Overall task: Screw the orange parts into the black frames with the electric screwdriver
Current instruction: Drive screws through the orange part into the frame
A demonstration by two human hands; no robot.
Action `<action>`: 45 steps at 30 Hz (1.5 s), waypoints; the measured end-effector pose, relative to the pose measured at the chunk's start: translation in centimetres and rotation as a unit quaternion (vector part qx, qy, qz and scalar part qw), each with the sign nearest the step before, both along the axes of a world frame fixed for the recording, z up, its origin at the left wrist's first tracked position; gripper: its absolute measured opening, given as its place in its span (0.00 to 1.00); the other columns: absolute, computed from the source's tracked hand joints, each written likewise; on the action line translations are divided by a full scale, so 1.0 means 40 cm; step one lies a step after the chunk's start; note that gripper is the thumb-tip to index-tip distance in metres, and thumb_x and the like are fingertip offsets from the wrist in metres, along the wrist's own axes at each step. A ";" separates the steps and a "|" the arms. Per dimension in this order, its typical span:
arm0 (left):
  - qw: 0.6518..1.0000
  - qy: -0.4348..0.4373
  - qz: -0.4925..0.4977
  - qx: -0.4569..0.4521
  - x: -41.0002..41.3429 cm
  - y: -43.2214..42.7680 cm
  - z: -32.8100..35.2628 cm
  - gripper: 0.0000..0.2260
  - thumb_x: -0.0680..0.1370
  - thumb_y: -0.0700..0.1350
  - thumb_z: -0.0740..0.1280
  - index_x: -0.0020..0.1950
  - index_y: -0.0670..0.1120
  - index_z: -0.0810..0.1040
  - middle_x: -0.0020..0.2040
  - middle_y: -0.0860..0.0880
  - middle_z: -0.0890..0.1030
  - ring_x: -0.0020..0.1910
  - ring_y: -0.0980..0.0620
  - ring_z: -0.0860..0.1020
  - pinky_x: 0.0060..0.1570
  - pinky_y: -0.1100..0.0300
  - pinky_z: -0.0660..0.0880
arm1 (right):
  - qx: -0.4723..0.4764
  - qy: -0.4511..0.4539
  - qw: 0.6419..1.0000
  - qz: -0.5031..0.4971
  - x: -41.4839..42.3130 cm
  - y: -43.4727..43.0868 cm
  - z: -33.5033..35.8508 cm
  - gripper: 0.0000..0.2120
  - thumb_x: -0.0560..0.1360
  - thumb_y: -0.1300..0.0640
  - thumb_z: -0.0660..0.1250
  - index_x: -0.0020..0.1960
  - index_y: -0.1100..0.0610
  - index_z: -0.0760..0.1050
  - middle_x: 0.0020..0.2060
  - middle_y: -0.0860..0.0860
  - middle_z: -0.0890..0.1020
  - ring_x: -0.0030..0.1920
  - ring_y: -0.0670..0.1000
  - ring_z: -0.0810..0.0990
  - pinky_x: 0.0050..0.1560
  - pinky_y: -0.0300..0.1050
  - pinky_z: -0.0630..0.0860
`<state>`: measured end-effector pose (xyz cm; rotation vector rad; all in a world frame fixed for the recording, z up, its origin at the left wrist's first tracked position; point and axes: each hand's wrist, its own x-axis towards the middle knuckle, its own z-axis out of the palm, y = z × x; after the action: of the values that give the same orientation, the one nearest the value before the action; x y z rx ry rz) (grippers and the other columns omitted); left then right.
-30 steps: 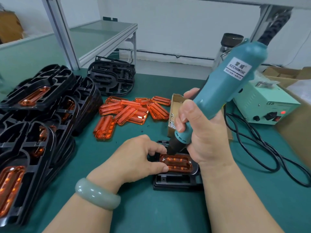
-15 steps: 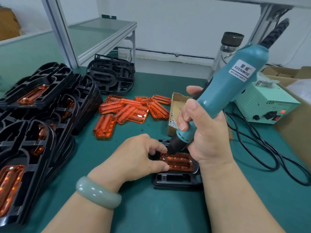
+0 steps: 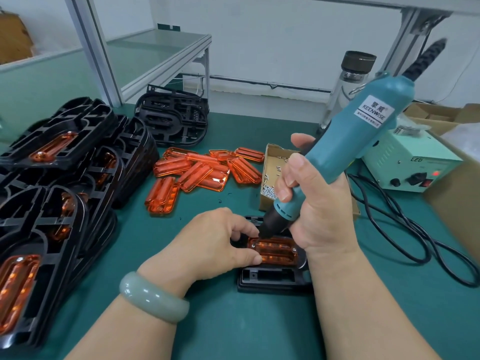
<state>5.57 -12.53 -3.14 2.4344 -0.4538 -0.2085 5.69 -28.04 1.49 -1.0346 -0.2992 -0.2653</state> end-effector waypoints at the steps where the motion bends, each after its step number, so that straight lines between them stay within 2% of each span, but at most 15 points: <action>1: 1.000 0.001 0.001 0.000 0.001 0.000 0.000 0.19 0.65 0.60 0.75 0.54 0.63 0.80 0.40 0.59 0.72 0.41 0.61 0.72 0.45 0.61 0.71 | -0.001 -0.001 1.000 0.000 0.000 0.001 0.000 0.09 0.73 0.62 0.64 0.52 0.54 0.75 0.27 0.48 0.71 0.25 0.47 0.69 0.29 0.39 0.68; 3: 1.000 0.002 0.001 0.001 0.001 -0.001 0.000 0.19 0.65 0.60 0.75 0.54 0.62 0.80 0.40 0.59 0.72 0.41 0.60 0.72 0.45 0.61 0.72 | -0.006 -0.003 1.000 -0.005 0.000 0.004 0.000 0.07 0.73 0.62 0.65 0.50 0.54 0.75 0.27 0.48 0.71 0.24 0.47 0.69 0.29 0.39 0.68; 5: 1.000 0.001 0.000 0.006 0.002 -0.002 0.000 0.18 0.65 0.60 0.75 0.53 0.62 0.80 0.40 0.59 0.72 0.41 0.61 0.72 0.44 0.62 0.70 | -0.009 -0.004 1.000 -0.010 0.001 0.011 0.002 0.06 0.72 0.62 0.65 0.44 0.52 0.77 0.25 0.48 0.71 0.23 0.47 0.68 0.28 0.39 0.68; 7: 1.000 0.001 -0.001 0.016 0.004 -0.002 0.000 0.17 0.65 0.60 0.75 0.52 0.62 0.80 0.39 0.59 0.72 0.40 0.61 0.72 0.41 0.62 0.69 | -0.012 0.000 1.000 -0.022 0.001 0.018 0.004 0.11 0.71 0.62 0.65 0.36 0.47 0.77 0.24 0.48 0.70 0.22 0.48 0.68 0.28 0.39 0.67; 9: 1.000 0.000 0.000 0.019 0.003 -0.001 0.001 0.17 0.65 0.61 0.75 0.52 0.61 0.80 0.39 0.59 0.72 0.40 0.62 0.72 0.41 0.62 0.68 | -0.013 0.002 0.999 -0.042 -0.001 0.024 0.005 0.12 0.70 0.62 0.66 0.34 0.47 0.77 0.24 0.49 0.69 0.22 0.49 0.67 0.28 0.39 0.66; 15: 1.000 -0.002 0.000 0.019 0.004 -0.001 0.001 0.18 0.64 0.61 0.74 0.52 0.63 0.79 0.39 0.59 0.73 0.41 0.61 0.73 0.42 0.62 0.71 | -0.015 0.022 0.999 -0.044 0.002 0.013 0.000 0.04 0.71 0.62 0.66 0.42 0.54 0.74 0.25 0.48 0.71 0.23 0.48 0.68 0.28 0.39 0.66; 20: 1.000 0.000 0.000 0.014 0.003 0.003 -0.002 0.17 0.64 0.61 0.75 0.50 0.63 0.79 0.39 0.59 0.73 0.40 0.61 0.73 0.41 0.63 0.70 | 0.008 -0.001 1.000 -0.015 0.003 0.004 -0.007 0.05 0.72 0.62 0.65 0.47 0.56 0.74 0.26 0.47 0.72 0.24 0.47 0.69 0.28 0.39 0.68; 22: 1.000 0.002 -0.004 0.015 0.004 0.002 0.000 0.14 0.63 0.62 0.75 0.46 0.65 0.77 0.39 0.59 0.73 0.40 0.61 0.73 0.40 0.63 0.69 | 0.038 0.002 0.999 -0.007 0.006 -0.001 -0.008 0.05 0.72 0.61 0.64 0.48 0.56 0.74 0.26 0.47 0.72 0.24 0.46 0.69 0.29 0.38 0.68; 25: 1.000 0.004 -0.009 0.009 0.002 0.002 0.004 0.12 0.63 0.62 0.75 0.40 0.69 0.73 0.39 0.59 0.73 0.40 0.62 0.72 0.42 0.62 0.71 | 0.100 0.015 0.995 -0.010 0.015 -0.016 -0.008 0.05 0.73 0.59 0.64 0.49 0.55 0.73 0.26 0.46 0.71 0.24 0.44 0.69 0.30 0.37 0.69; 28: 1.000 0.008 -0.008 0.005 0.002 0.001 0.007 0.14 0.63 0.61 0.75 0.46 0.67 0.78 0.40 0.58 0.73 0.41 0.61 0.73 0.45 0.61 0.73 | 0.131 0.029 0.991 -0.017 0.022 -0.028 -0.009 0.05 0.73 0.58 0.64 0.49 0.55 0.73 0.27 0.46 0.71 0.25 0.44 0.69 0.32 0.37 0.69; 33: 1.000 0.008 -0.013 0.014 -0.001 0.004 0.009 0.12 0.64 0.61 0.75 0.43 0.68 0.75 0.40 0.58 0.73 0.41 0.61 0.73 0.42 0.64 0.71 | 0.134 0.053 0.989 -0.019 0.026 -0.023 -0.018 0.05 0.72 0.57 0.65 0.48 0.55 0.74 0.27 0.46 0.71 0.24 0.44 0.69 0.30 0.37 0.71; 36: 1.000 0.011 -0.009 0.017 -0.002 0.004 0.009 0.14 0.64 0.61 0.74 0.47 0.65 0.77 0.40 0.59 0.73 0.41 0.61 0.73 0.42 0.65 0.70 | 0.133 0.061 0.989 -0.018 0.026 -0.020 -0.020 0.05 0.72 0.56 0.66 0.47 0.54 0.74 0.27 0.47 0.71 0.24 0.44 0.70 0.29 0.37 0.71; 41: 1.000 0.011 -0.011 0.006 -0.004 0.003 0.013 0.13 0.64 0.60 0.75 0.39 0.69 0.71 0.40 0.59 0.73 0.41 0.62 0.72 0.42 0.66 0.69 | 0.142 0.071 0.987 -0.024 0.030 -0.019 -0.021 0.05 0.71 0.56 0.66 0.46 0.54 0.74 0.28 0.47 0.71 0.24 0.45 0.70 0.29 0.38 0.70; 45: 1.000 0.011 -0.010 -0.008 -0.002 0.004 0.008 0.12 0.64 0.60 0.75 0.39 0.69 0.73 0.41 0.59 0.73 0.40 0.62 0.72 0.42 0.66 0.69 | 0.148 0.082 0.985 -0.029 0.032 -0.022 -0.022 0.04 0.74 0.57 0.67 0.47 0.55 0.73 0.28 0.47 0.71 0.24 0.45 0.70 0.29 0.38 0.70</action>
<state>5.50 -12.38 -2.82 2.4097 -0.4675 -0.2389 6.97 -28.92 0.60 -0.7655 -0.0777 -0.2661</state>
